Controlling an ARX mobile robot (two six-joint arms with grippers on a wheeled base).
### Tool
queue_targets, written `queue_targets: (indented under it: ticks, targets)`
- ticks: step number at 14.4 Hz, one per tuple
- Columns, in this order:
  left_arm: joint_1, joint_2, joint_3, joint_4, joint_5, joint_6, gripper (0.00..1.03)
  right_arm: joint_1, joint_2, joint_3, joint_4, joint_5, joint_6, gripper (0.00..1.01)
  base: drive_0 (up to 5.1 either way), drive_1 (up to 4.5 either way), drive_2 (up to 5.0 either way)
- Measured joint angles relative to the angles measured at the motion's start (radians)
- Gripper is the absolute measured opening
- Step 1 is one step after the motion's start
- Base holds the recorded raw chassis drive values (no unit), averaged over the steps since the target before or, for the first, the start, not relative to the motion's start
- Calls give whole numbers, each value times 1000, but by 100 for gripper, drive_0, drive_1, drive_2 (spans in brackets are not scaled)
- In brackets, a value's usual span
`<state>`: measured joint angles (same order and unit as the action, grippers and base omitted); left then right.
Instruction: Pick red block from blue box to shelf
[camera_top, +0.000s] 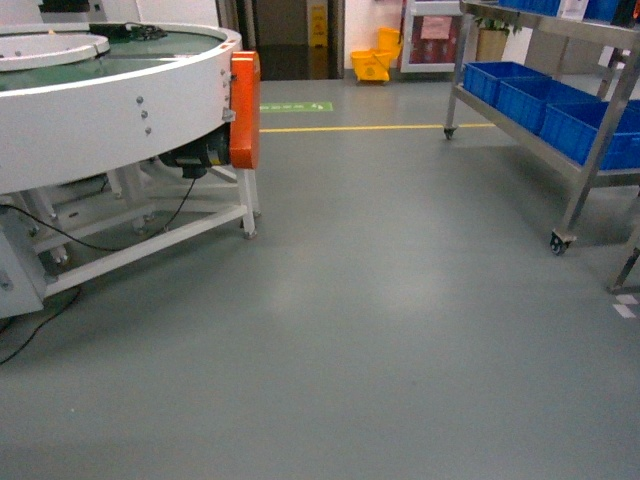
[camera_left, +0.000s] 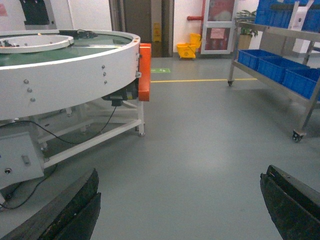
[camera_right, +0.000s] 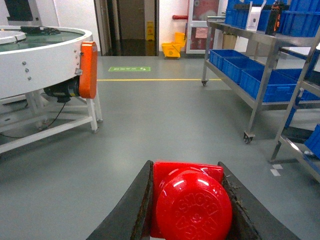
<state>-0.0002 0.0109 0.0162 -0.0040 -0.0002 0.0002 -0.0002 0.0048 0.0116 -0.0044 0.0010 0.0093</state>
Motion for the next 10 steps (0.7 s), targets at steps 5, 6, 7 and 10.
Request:
queue_targets:
  ticks: [5,6,7,10]
  targets:
    - [0,0,0,0,0,0,98,0,0,0,0,0,0,28,-3,416,-423]
    - [0,0,0,-1,0,0,98,0,0,0,0,0,0,28,-1,420,-422]
    - [0,0,0,-1,0,0,98,0,0,0,0,0,0,28,-1,420,-422]
    - [0,0,0,0,-1,0,98,0,0,0,2,0,0,28,-2,420,-423]
